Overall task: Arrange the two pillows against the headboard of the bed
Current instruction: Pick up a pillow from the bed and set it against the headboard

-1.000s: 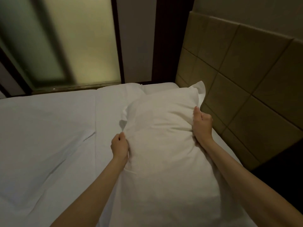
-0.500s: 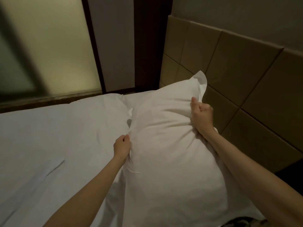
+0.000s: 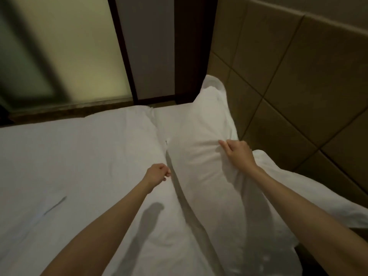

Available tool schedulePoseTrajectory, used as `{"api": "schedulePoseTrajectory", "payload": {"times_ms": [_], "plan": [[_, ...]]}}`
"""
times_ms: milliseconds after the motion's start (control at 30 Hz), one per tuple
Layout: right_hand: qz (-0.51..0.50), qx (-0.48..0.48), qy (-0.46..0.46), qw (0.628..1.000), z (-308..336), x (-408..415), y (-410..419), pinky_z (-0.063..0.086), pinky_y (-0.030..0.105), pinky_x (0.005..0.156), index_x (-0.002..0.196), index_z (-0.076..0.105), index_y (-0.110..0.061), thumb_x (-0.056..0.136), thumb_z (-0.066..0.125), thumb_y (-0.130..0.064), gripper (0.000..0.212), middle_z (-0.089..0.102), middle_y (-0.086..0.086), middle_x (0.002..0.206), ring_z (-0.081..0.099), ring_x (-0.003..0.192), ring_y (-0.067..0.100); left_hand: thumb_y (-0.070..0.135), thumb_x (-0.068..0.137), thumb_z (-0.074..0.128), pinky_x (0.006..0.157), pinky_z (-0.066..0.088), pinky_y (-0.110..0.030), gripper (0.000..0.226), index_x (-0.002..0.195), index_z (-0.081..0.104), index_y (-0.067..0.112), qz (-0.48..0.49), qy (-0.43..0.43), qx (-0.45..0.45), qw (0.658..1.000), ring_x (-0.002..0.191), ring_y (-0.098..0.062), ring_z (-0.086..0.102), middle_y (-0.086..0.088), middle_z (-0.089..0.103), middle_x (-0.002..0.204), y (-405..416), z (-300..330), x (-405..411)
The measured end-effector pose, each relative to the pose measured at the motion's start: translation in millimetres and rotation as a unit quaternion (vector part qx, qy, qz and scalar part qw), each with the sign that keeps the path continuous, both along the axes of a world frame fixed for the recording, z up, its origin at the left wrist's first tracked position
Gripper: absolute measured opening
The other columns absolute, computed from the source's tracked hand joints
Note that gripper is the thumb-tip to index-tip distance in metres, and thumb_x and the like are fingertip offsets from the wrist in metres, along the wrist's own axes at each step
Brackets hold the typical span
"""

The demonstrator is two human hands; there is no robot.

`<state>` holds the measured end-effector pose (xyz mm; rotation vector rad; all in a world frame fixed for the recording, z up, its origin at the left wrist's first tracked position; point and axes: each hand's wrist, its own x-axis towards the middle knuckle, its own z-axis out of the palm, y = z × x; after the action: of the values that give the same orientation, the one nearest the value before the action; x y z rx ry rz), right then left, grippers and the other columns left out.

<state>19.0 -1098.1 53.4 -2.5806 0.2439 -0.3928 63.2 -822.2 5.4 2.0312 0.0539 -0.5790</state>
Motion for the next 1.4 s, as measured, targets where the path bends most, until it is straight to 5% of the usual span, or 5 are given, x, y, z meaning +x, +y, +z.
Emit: {"api": "schedulePoseTrajectory", "payload": {"times_ms": [433,700,900,1200,1400], "plan": [[-0.068,0.112,0.285,0.950,-83.1,-21.9,-103.3,0.032,0.045,0.090,0.080,0.059,-0.017,0.078,0.065,-0.048,0.031,0.048,0.006,0.115,0.043,0.108,0.028,0.013,0.092,0.041,0.065,0.044,-0.027,0.025,0.090,0.065,0.007,-0.020,-0.067,0.051,0.996,0.082,-0.023,0.058,-0.008,0.065,0.093,-76.2,4.9,36.9],[-0.099,0.215,0.454,0.859,-90.7,-0.5,-123.1,0.025,0.045,0.116,0.150,-0.011,-0.008,0.055,0.088,-0.047,0.143,0.015,0.015,0.160,0.023,0.143,0.035,0.013,0.092,0.042,0.073,0.044,-0.031,0.023,0.089,0.064,0.008,-0.054,-0.031,0.072,0.995,0.083,-0.023,0.057,-0.008,0.064,0.094,-99.8,-15.3,37.1],[-0.020,0.008,0.513,0.858,-121.5,1.1,-61.2,0.002,0.056,0.114,0.152,0.008,-0.012,0.053,0.073,-0.072,0.132,0.007,0.018,0.160,0.006,0.146,0.037,0.016,0.090,0.045,0.079,0.047,-0.035,0.022,0.090,0.065,0.006,-0.012,-0.001,0.072,0.997,0.084,-0.025,0.059,-0.009,0.066,0.091,-89.1,-30.1,35.0],[-0.103,0.216,0.283,0.929,-122.5,10.9,-11.8,0.038,0.027,0.054,0.061,0.052,-0.011,0.071,0.077,-0.028,0.032,0.059,0.001,0.068,0.061,0.075,0.021,0.015,0.088,0.045,0.076,0.047,-0.034,0.023,0.088,0.065,0.004,0.038,0.012,0.032,0.999,0.079,-0.024,0.059,-0.007,0.066,0.086,-51.7,-41.2,36.3],[-0.151,0.369,0.132,0.907,-63.9,48.9,-15.5,0.044,0.030,0.067,0.088,0.072,0.001,0.066,0.081,-0.010,0.026,0.069,0.012,0.084,0.062,0.079,0.021,0.014,0.092,0.040,0.070,0.044,-0.028,0.025,0.096,0.064,0.010,0.046,-0.003,-0.007,0.999,0.082,-0.023,0.058,-0.007,0.064,0.093,-39.5,-35.0,59.3]]}}
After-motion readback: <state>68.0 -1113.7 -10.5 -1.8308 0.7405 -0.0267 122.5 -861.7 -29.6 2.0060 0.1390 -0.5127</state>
